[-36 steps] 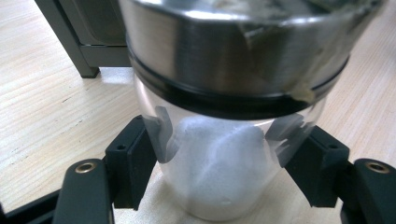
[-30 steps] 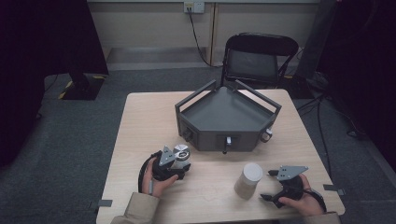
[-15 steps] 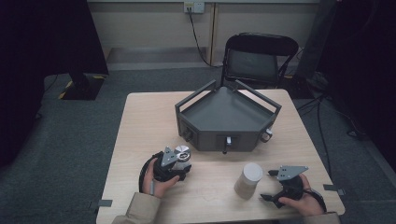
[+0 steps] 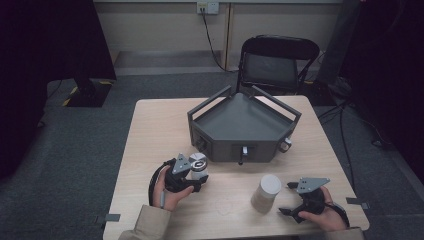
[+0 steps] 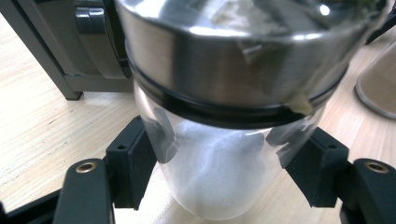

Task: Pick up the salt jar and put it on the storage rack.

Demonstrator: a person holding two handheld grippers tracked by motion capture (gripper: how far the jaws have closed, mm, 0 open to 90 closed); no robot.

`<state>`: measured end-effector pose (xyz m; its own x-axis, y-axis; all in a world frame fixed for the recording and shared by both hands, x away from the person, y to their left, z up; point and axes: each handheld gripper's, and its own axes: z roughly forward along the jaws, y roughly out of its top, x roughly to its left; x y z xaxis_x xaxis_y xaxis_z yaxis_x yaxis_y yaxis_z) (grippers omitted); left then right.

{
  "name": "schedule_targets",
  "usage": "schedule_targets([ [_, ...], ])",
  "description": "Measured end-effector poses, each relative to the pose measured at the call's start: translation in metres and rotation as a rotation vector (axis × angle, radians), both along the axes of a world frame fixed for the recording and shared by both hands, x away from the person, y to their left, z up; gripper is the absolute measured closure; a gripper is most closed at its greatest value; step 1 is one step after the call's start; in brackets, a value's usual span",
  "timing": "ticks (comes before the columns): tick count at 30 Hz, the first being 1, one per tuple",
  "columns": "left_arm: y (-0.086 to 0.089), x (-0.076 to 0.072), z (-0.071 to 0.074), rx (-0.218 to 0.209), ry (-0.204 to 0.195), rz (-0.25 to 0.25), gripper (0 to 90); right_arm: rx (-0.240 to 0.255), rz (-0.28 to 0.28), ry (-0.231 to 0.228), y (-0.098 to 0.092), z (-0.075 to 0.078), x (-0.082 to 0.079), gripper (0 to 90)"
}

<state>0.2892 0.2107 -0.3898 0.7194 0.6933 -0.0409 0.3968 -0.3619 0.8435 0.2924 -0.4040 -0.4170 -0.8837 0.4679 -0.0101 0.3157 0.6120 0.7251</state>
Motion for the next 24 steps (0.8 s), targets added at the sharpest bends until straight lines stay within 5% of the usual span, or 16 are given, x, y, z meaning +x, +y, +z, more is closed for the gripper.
schedule_targets([
  [24,-0.008,0.021,0.047,-0.016,0.008,-0.055,31.3,0.0,0.0,0.0,0.0,0.0,0.0,0.8],
])
